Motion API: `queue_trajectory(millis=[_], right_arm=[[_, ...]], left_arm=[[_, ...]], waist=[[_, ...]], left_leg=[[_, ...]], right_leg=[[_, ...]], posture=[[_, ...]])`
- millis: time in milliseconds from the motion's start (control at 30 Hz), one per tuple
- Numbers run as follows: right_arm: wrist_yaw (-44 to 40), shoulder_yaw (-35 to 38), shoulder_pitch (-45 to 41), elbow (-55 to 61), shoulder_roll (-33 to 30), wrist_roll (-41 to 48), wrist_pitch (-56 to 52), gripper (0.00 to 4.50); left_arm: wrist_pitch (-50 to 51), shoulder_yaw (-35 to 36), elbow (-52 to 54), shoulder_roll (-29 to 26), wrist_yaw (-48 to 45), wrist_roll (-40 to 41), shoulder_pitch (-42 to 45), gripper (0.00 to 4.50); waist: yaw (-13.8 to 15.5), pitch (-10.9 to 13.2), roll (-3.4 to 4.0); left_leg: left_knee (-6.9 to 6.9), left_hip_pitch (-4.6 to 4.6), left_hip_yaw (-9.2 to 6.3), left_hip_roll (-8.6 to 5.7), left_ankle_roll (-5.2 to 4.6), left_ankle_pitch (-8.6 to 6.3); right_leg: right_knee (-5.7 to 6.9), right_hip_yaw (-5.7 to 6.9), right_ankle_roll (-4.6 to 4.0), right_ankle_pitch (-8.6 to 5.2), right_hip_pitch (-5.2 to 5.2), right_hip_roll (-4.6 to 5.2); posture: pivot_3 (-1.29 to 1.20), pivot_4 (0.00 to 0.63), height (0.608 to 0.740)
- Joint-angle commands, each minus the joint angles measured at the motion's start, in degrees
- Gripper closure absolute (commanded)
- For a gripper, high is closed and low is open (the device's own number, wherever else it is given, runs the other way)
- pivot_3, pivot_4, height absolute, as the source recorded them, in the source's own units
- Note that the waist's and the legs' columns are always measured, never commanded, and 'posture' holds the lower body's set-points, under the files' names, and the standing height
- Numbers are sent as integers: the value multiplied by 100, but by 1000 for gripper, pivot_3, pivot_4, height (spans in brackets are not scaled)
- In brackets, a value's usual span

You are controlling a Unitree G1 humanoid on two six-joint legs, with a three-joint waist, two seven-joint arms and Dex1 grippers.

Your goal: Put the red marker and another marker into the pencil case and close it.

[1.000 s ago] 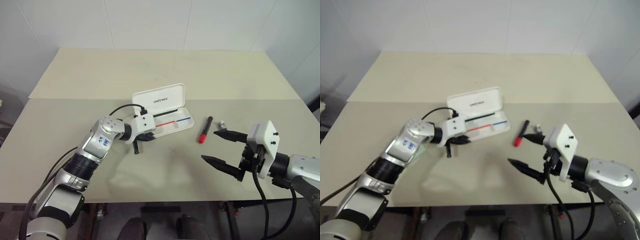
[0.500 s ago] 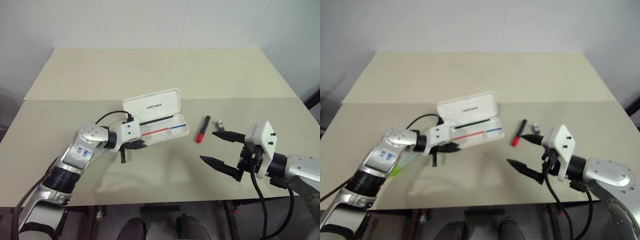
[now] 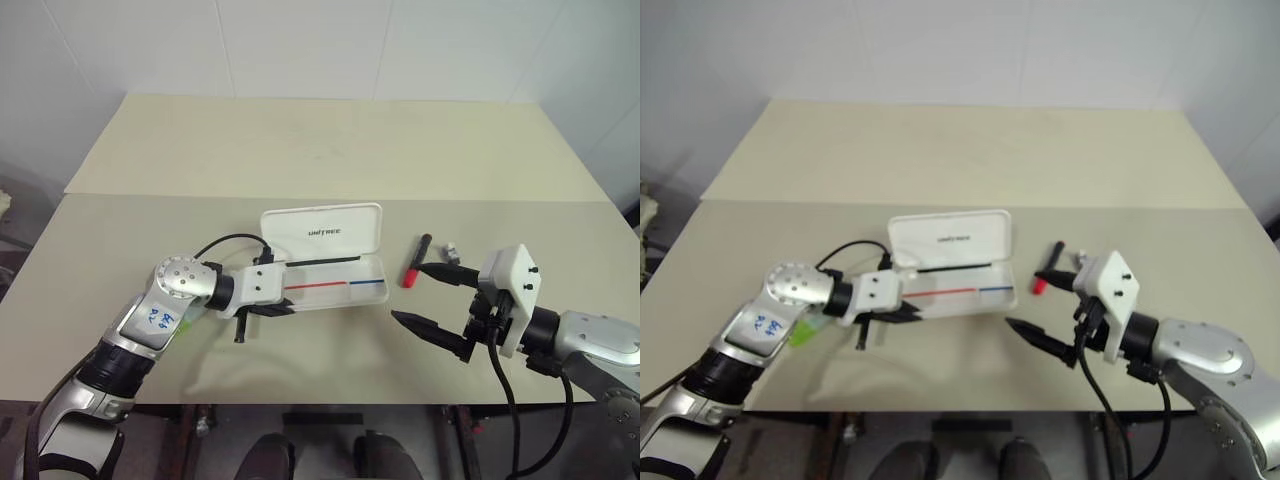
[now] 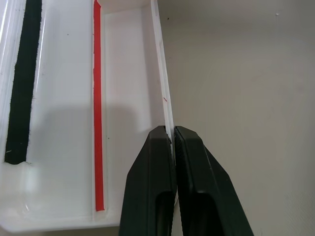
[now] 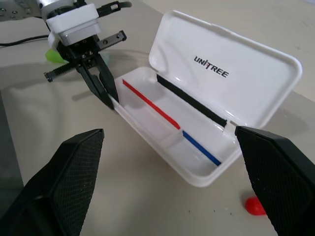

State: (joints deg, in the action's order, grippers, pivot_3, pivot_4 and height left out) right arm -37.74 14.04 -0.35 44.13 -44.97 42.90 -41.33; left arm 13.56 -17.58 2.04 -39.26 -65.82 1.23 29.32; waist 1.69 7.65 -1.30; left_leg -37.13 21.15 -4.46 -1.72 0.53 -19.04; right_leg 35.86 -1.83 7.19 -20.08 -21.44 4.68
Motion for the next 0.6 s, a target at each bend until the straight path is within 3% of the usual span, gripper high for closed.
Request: queue_trajectory(millis=[33, 433, 600], right_arm=[[169, 99, 6, 282, 38, 130, 26, 0], [524, 195, 190, 499, 25, 279, -8, 0], [581, 168, 148, 472, 24, 293, 14, 0]], left_arm=[[-194, -226, 59, 166, -127, -38, 186, 4465], [-274, -473, -284, 448, -246, -190, 498, 4465], [-39, -484, -252, 496, -202, -261, 514, 2970]], waist=[[10, 0, 0], [4, 1, 1], [-19, 1, 1]], left_leg=[[-2, 1, -5, -7, -3, -2], [-17, 3, -41, -55, -24, -3], [-21, 3, -51, -58, -25, -2]], right_leg=[[2, 0, 0, 0, 0, 2], [4, 10, 3, 2, 17, 34], [4, 10, 3, 2, 24, 33]], posture=[[0, 150, 740], [0, 150, 740], [0, 150, 740]])
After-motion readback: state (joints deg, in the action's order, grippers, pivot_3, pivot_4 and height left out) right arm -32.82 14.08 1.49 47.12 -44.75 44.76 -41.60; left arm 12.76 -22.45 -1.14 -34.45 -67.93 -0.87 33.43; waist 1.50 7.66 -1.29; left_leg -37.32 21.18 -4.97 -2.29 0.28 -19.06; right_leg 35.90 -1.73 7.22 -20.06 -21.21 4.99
